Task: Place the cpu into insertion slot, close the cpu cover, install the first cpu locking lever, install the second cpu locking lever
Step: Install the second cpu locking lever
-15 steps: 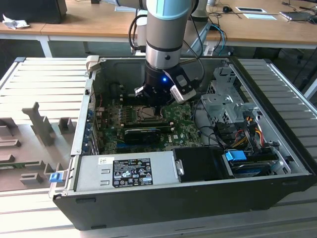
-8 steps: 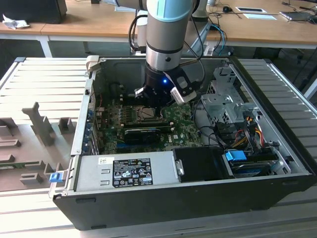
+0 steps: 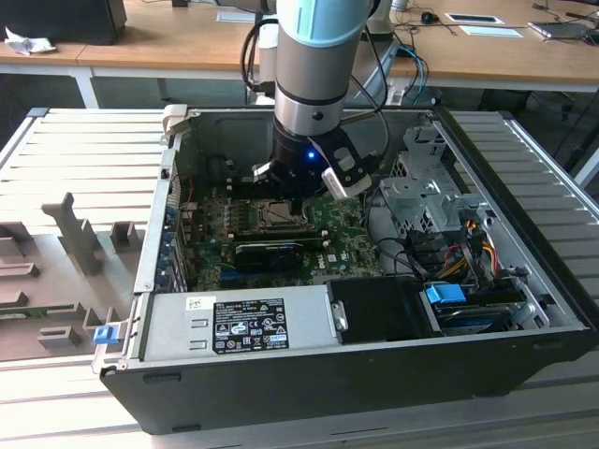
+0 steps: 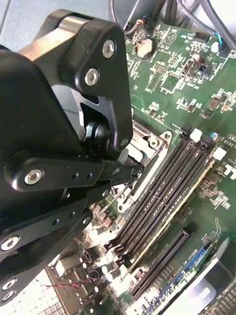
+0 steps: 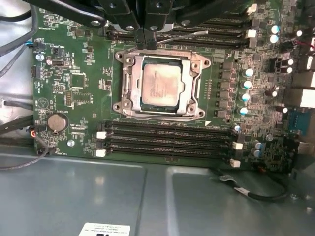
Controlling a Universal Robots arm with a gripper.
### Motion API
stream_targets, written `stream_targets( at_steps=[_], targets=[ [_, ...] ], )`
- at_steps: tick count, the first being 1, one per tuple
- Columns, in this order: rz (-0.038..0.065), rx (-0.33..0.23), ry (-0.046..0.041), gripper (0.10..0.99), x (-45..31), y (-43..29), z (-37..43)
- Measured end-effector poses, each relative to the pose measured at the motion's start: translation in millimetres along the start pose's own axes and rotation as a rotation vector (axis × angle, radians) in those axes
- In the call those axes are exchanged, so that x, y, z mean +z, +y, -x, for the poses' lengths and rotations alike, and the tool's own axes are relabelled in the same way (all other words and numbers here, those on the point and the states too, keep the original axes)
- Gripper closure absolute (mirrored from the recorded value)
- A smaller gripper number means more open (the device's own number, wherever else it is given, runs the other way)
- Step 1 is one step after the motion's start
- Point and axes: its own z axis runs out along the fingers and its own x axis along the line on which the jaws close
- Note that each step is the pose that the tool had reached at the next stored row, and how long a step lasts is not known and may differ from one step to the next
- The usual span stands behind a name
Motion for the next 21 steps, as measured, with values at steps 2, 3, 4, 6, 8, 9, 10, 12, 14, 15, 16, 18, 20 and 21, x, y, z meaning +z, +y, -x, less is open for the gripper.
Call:
stream_targets(
  at_steps=[2, 3, 4, 6, 8, 9, 10, 12, 14, 15, 16, 18, 20, 21],
  targets=[
    [0.003, 0.000, -0.0003, 0.980, 0.0, -0.8, -3.8],
    [0.004, 0.000, -0.0003, 0.980, 0.0, -1.1, -4.2],
    [0.014, 0.000, -0.0010, 0.980, -0.1, -1.8, -4.9],
    [0.028, 0.000, -0.0022, 0.980, -0.5, -5.9, -5.8],
    [0.029, 0.000, -0.0023, 0.980, 0.5, -8.4, -8.7],
    [0.028, 0.000, -0.0021, 0.980, 2.4, -9.4, -11.0],
    [0.029, 0.000, -0.0023, 0.980, 2.9, -9.5, -13.3],
    [0.029, 0.000, -0.0024, 0.980, 3.3, -9.7, -19.2],
    [0.028, 0.000, -0.0022, 0.980, 3.9, -9.8, -21.6],
    [0.029, 0.000, -0.0023, 0.980, 4.8, -9.7, -25.7],
    [0.029, 0.000, -0.0023, 0.980, 6.3, -9.7, -29.7],
    [0.029, 0.000, -0.0023, 0.980, 8.6, -9.8, -33.5],
    [0.030, 0.000, -0.0024, 0.980, 13.9, -10.4, -37.2],
    [0.030, 0.000, -0.0024, 0.980, 15.9, -10.6, -38.5]
  ],
)
